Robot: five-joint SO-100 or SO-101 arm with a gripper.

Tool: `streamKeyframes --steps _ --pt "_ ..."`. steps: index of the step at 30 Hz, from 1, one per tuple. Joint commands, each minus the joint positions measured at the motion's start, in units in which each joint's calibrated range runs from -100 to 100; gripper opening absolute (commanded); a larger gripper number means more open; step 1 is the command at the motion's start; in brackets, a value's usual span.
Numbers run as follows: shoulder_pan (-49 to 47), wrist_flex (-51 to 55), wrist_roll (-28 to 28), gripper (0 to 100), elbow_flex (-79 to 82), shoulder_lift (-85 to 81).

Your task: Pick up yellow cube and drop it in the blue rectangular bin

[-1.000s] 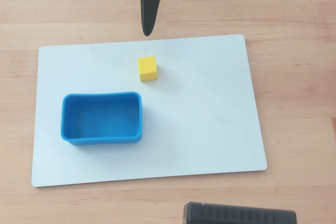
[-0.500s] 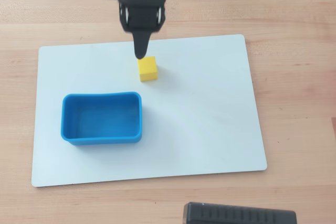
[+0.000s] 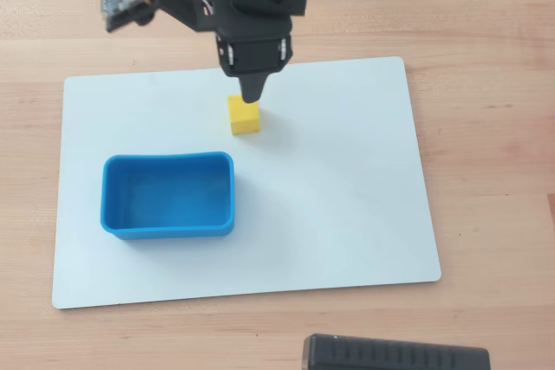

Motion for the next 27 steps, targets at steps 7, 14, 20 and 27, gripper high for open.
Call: streamKeyframes --steps 7,14,20,27 --pt "1.02 0.98 0.34 17 -7.94 0.04" --pt "3.51 2.96 0.29 23 -6.85 -0.42" --pt "1.96 2.38 0.24 22 -4.49 -0.23" --pt "2.73 -1.17 -0.15 22 0.33 -0.33"
